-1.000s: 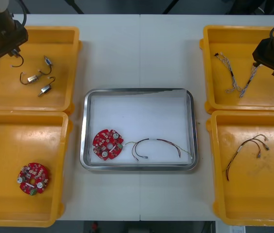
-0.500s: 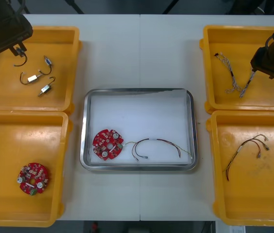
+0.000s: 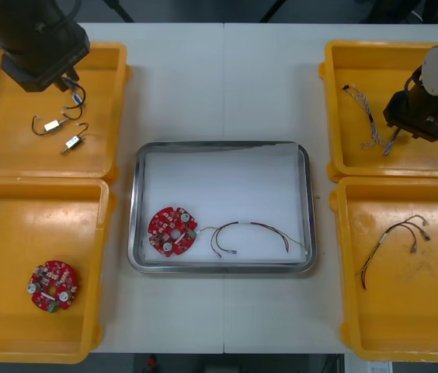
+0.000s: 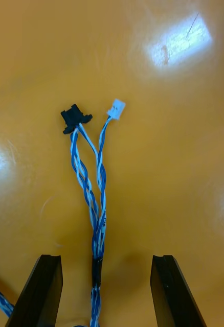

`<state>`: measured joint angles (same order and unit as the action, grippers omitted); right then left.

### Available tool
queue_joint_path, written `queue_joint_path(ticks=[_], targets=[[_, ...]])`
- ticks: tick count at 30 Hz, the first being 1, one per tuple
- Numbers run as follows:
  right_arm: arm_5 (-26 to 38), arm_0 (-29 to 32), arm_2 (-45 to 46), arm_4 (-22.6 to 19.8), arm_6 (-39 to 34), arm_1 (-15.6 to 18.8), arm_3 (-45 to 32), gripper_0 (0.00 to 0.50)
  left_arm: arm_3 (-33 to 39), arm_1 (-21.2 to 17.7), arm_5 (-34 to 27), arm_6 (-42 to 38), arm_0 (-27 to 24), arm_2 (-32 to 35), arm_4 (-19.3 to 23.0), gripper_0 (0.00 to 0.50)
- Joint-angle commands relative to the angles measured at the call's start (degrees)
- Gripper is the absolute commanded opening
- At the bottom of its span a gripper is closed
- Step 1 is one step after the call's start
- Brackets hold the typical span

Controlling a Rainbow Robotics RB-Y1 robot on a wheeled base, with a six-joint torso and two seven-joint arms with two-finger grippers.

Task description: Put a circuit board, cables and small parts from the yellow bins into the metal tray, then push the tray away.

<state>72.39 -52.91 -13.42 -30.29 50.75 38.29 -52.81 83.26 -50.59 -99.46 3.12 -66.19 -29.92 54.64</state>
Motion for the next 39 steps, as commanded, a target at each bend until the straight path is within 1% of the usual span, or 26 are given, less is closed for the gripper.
queue_joint_path(ticks=[1, 5, 7, 10, 11, 12, 13, 15, 16, 17, 18, 23, 28, 35, 39], targets=[[-0.5, -2.46, 1.73, -0.03, 1.99, -0.85, 1.13, 0.5, 6.65, -1.09, -1.79, 0.31, 2.29, 0.83, -1.02, 0.0], [-0.5, -2.46, 1.73, -0.38, 1.99, -1.02, 1.4, 0.5, 10.08, 0.93, -2.23, -2.94, 4.23, 0.83, -3.49, 0.0], [-0.5, -2.2, 1.73, -0.55, 1.99, -1.02, 1.48, 0.5, 11.75, 2.78, -2.14, -4.79, 5.72, 0.74, -5.86, 0.0], [-0.5, -1.67, 1.73, -0.82, 1.9, -1.02, 1.48, 0.5, 12.89, 5.15, -1.79, -5.4, 7.48, 0.74, -8.41, 0.0], [-0.5, -1.67, 1.82, -0.82, 1.99, -1.02, 1.48, 0.5, 12.89, 5.5, -1.62, -5.4, 7.65, 0.83, -8.58, 0.0], [-0.5, -1.58, 1.73, -0.91, 1.99, -1.02, 1.48, 0.408, 12.98, 6.29, -1.44, -5.4, 8.09, 0.74, -9.29, 0.0], [-0.5, -1.5, 1.73, -0.91, 1.99, -1.02, 1.48, 0.248, 12.89, 7.17, -1.35, -5.49, 8.36, 0.74, -9.99, 0.0], [-0.5, -1.5, 1.73, -0.91, 1.99, -1.02, 1.48, 0.091, 12.89, 8.58, -1.44, -5.67, 8.71, 0.74, -11.22, 0.0], [-0.5, -1.58, 1.73, -0.91, 2.08, -1.02, 1.48, 0.054, 12.89, 9.55, -1.53, -5.84, 9.06, 0.74, -12.1, 0.0], [-0.5, -1.58, 1.73, -0.91, 1.99, -1.02, 1.48, 0.039, 12.89, 10.07, -1.62, -5.93, 9.24, 0.74, -12.54, 0.0], [-0.5, -1.58, 1.73, -0.91, 1.99, -1.02, 1.48, 0.005, 13.07, 11.04, -1.7, -6.11, 9.59, 0.74, -13.59, 0.0], [-0.5, -1.58, 2.08, -0.64, 2.34, -0.94, 1.48, 0.0, 13.77, 14.64, -1.97, -6.81, 11.17, 0.74, -17.55, 0.0], [0.03, -1.58, 3.05, -0.73, 3.48, 0.21, 0.25, 0.0, 14.56, 17.19, -2.67, -7.78, 12.4, 0.39, -19.75, 0.0], [5.21, -1.58, 3.93, -1.35, 5.85, 3.46, -5.11, 0.0, 14.74, 19.92, -1.53, -8.66, 14.68, -2.69, -24.58, 0.0], [8.2, -1.58, 4.54, -1.52, 6.91, 4.51, -8.1, 0.0, 14.47, 20.8, -0.65, -8.83, 15.39, -3.74, -25.28, 0.0]])
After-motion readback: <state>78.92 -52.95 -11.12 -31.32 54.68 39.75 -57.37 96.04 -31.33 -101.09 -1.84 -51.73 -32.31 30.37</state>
